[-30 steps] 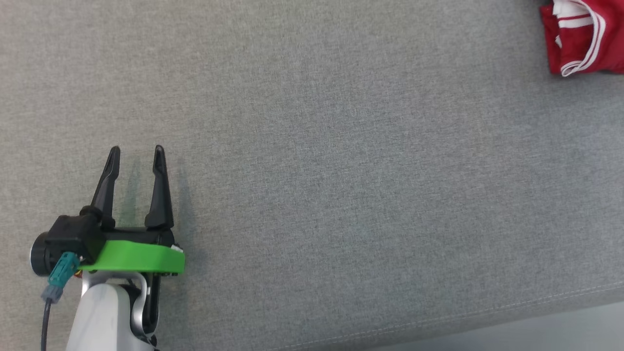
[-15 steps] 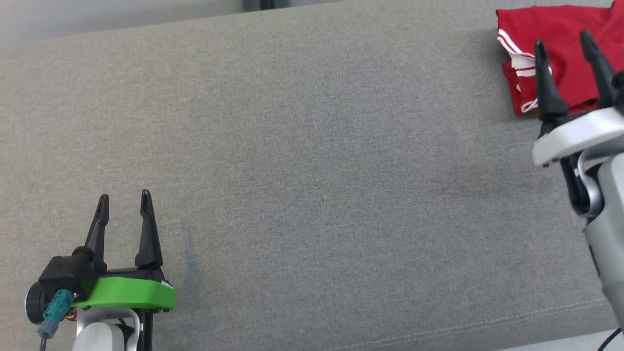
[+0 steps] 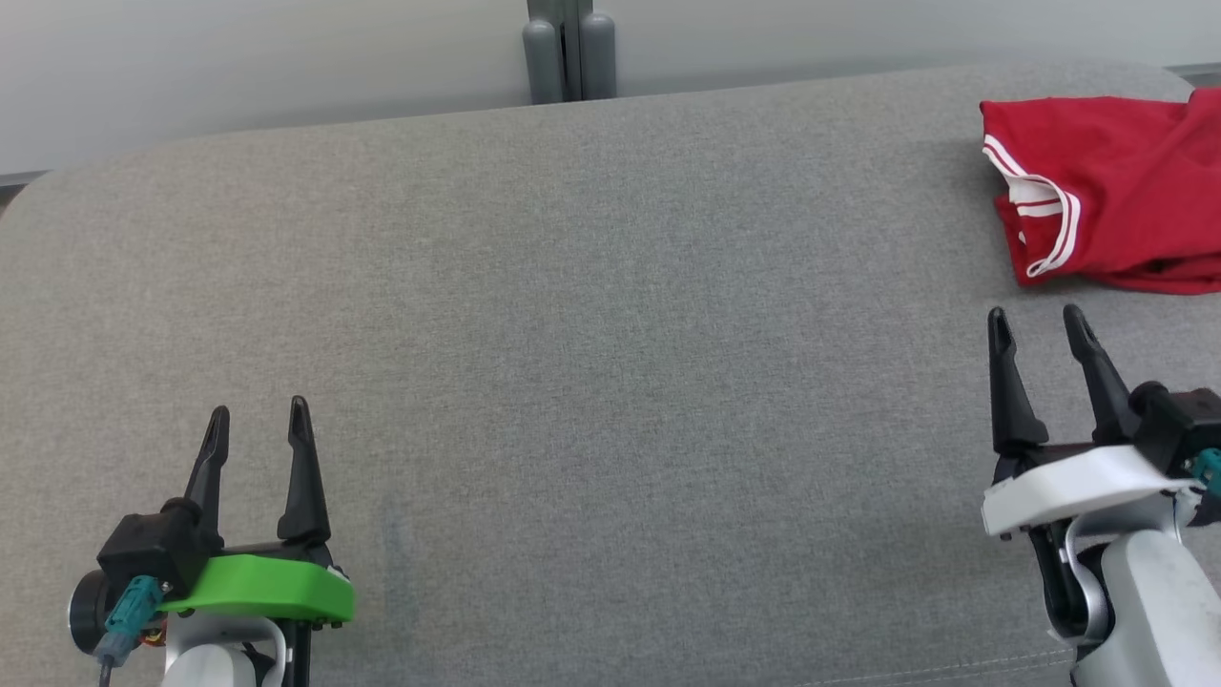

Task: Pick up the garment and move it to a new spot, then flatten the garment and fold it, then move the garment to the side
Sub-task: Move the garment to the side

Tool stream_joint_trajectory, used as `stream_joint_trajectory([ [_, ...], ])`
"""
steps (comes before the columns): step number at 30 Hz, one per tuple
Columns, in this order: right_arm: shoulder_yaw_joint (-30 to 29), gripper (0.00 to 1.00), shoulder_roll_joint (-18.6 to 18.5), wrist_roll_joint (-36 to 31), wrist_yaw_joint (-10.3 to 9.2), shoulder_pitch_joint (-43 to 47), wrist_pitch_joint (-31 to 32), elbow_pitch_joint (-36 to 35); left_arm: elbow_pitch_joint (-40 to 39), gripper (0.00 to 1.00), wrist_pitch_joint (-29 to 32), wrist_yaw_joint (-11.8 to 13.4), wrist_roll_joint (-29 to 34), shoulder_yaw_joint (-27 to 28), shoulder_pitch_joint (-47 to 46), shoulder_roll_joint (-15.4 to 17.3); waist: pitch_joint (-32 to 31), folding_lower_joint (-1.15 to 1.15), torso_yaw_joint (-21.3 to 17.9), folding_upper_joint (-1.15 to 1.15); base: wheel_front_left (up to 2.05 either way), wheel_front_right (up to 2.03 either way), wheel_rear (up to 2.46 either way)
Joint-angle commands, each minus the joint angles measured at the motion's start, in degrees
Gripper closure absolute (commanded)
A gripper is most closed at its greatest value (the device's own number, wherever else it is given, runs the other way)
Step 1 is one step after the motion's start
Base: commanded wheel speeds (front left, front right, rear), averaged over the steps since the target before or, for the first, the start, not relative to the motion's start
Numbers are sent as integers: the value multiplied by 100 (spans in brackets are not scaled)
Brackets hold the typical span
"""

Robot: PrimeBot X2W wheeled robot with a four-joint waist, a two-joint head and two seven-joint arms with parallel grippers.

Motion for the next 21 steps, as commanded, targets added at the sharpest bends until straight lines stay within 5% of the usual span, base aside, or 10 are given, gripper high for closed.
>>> stream_joint_trajectory([
  [1, -70, 0, 73, -64, -5, 194, -21, -107, 49, 0, 2, -15, 30, -14, 99, 10, -192, 0, 116, 0, 0, 0, 0],
  [21, -68, 0, 658, -702, -5, 1185, -11, -884, 325, 0, 2, -27, -83, -112, 244, 102, -545, 0, 251, 0, 0, 0, 0],
])
